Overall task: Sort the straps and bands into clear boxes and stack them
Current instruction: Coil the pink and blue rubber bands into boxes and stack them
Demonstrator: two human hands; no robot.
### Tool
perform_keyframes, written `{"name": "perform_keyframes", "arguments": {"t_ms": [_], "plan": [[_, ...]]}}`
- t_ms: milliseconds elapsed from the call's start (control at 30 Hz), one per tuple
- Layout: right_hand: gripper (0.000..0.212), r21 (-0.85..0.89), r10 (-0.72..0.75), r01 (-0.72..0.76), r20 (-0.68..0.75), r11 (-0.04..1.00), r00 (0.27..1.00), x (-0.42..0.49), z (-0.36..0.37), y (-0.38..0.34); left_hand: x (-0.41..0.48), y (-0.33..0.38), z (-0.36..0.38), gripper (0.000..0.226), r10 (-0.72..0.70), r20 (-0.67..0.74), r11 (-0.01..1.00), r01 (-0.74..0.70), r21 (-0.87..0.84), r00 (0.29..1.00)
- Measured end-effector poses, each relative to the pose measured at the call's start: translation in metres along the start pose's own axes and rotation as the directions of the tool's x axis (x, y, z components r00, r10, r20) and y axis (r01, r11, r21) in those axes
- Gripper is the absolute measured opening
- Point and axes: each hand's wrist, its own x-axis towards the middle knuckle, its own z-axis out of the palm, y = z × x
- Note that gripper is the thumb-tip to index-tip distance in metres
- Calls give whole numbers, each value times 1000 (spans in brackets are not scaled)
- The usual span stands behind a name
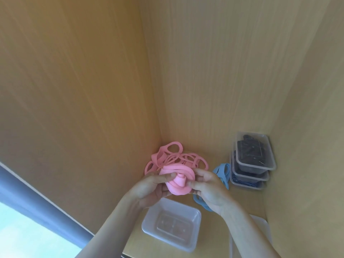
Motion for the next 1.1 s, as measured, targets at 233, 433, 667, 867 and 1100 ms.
{"name": "perform_keyframes", "arguments": {"t_ms": [233, 433, 667, 867, 1100], "plan": [[36, -60, -116, 110, -120, 992, 986, -1, 2, 7, -2, -18, 14, 52, 47, -53, 994, -52, -97, 997], [21, 49, -62, 78, -267, 996, 962, -9, 7, 22, -4, -24, 25, 47, 21, -139, 1000, -18, 23, 990], [11, 165, -52, 92, -231, 982, 971, -16, 4, 36, -1, -39, 29, 47, 11, -190, 996, 7, 91, 982], [50, 324, 34, 4, -112, 946, 993, -29, -1, 54, -2, -54, 27, 46, 82, -245, 972, -22, 236, 966], [12, 343, 119, 11, -355, 939, 927, -40, 13, 65, -14, -59, 10, 37, 45, -121, 980, -21, 197, 992]]}}
